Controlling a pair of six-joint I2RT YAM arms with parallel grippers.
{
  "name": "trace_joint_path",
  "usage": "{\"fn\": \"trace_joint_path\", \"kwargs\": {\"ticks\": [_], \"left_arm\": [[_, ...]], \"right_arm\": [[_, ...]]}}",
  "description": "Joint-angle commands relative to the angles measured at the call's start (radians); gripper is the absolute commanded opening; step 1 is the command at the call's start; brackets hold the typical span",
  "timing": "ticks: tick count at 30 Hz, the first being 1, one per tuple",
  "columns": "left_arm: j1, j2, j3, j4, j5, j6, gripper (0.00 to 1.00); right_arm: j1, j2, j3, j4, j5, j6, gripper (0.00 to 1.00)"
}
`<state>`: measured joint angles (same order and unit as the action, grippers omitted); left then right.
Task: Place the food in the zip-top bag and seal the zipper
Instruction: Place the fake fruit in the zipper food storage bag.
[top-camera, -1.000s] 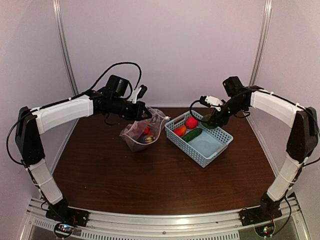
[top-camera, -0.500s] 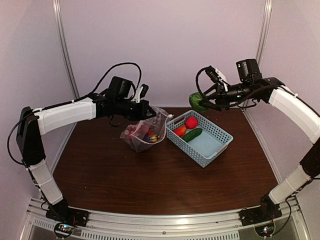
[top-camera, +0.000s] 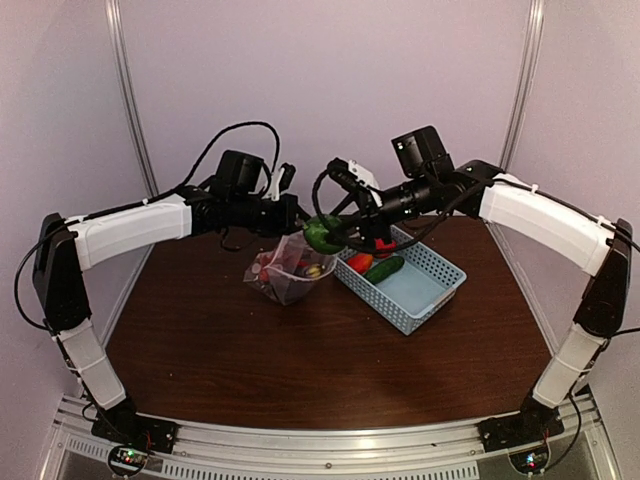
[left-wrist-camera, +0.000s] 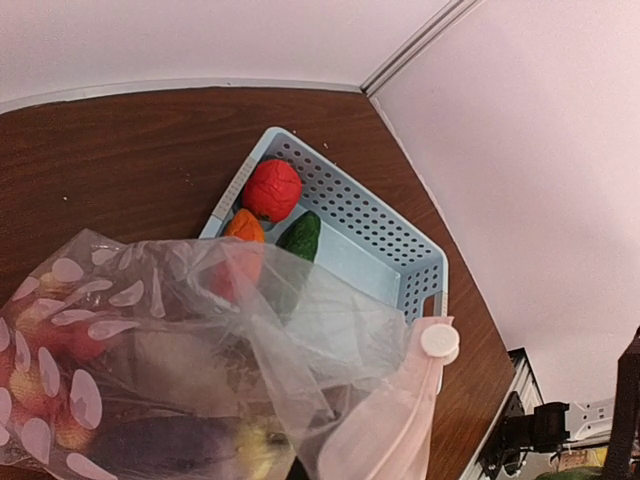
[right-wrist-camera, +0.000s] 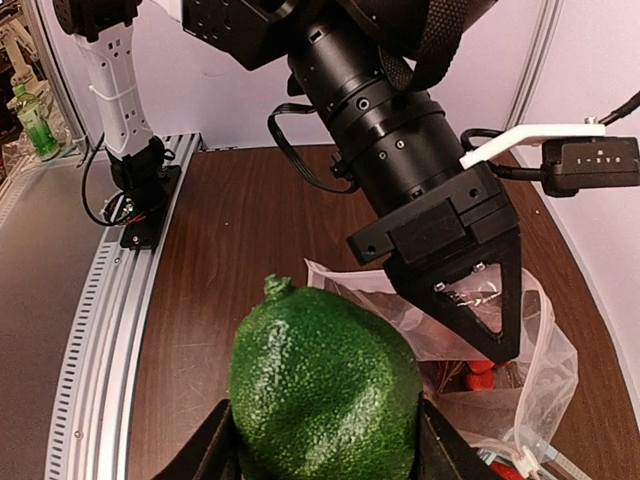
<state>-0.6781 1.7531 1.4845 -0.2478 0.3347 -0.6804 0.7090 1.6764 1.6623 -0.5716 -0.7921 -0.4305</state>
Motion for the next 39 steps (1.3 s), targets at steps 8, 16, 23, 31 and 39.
{"fn": "trace_joint_path", "kwargs": {"ticks": [8, 16, 23, 31, 39], "left_arm": [[-0.007, -0.054, 0.024, -0.002, 0.050, -0.003, 0.00], [-0.008, -0.080, 0.053, -0.067, 0.032, 0.028, 0.00], [-0.031, -0.094, 0.020, -0.013, -0.005, 0.005, 0.00], [-0.038, -0.149, -0.002, -0.011, -0.090, 0.016, 0.00], [-0.038, -0.104, -0.009, -0.011, -0.050, -0.002, 0.00]], "right_arm": [[0.025, 0.167, -0.033, 0.185, 0.061, -0.002, 0.22], [0.078, 0.177, -0.040, 0.225, 0.384, 0.012, 0.28], [0.116, 0.230, 0.009, 0.207, 0.617, 0.076, 0.29], [0.129, 0.255, 0.040, 0.170, 0.767, 0.069, 0.41], [0.123, 0.262, 0.149, 0.080, 0.580, 0.127, 0.75]]}}
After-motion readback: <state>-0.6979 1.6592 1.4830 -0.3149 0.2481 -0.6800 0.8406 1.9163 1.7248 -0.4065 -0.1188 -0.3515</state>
